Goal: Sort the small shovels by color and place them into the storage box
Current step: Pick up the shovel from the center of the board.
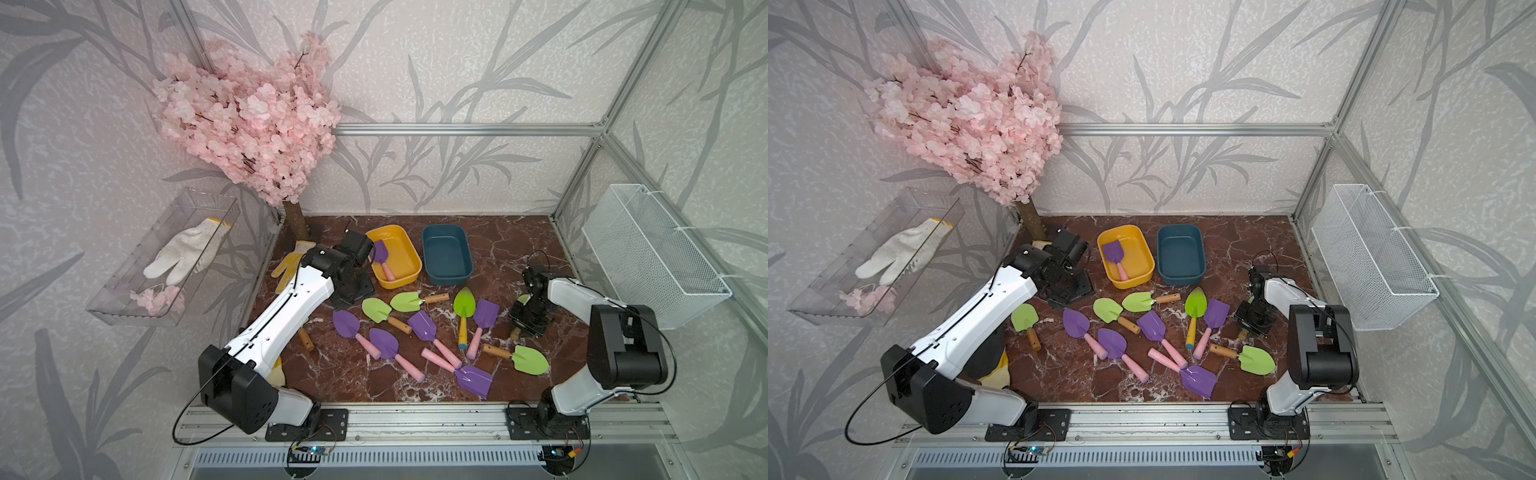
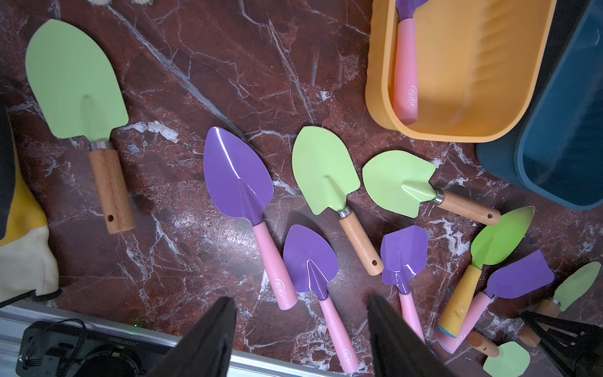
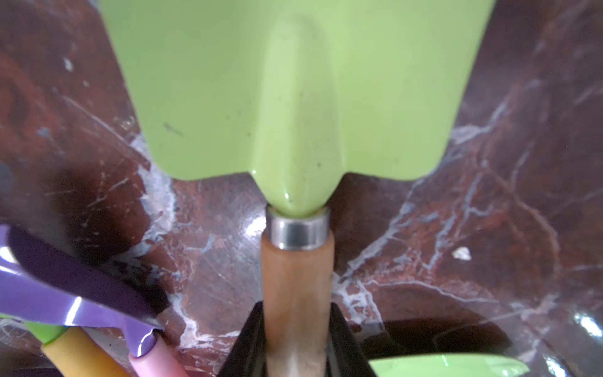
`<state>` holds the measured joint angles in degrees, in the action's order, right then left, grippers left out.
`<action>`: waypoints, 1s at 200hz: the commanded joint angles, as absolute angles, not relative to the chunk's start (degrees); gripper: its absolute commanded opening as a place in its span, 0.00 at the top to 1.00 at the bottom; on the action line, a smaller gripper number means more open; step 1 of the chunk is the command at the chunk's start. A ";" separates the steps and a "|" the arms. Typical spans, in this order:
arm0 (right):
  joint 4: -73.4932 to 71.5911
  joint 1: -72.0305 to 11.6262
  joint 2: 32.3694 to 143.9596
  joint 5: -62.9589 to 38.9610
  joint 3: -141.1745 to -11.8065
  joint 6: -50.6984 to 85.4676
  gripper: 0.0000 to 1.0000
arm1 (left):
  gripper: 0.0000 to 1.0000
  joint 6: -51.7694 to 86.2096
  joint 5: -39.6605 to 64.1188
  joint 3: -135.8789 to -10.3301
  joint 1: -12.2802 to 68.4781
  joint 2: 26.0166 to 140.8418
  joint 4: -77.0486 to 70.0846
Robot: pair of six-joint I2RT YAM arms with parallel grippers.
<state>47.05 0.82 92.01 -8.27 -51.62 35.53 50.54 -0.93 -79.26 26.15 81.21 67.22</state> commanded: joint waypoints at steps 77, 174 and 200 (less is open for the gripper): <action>64.12 0.54 85.21 -2.42 -71.69 24.10 0.90 | 0.33 49.33 -0.64 -80.30 26.22 80.91 67.91; 73.17 -15.09 103.10 0.08 -110.84 19.67 0.93 | 0.33 48.67 -1.05 -78.36 26.26 77.69 67.69; 73.20 -16.93 110.12 -0.46 -118.67 20.55 0.94 | 0.33 49.25 -1.02 -77.36 26.23 76.53 67.26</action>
<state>71.09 -15.73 105.10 -0.51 -112.90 20.27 49.50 -0.71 -78.81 26.15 78.48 67.11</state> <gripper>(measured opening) 0.275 0.675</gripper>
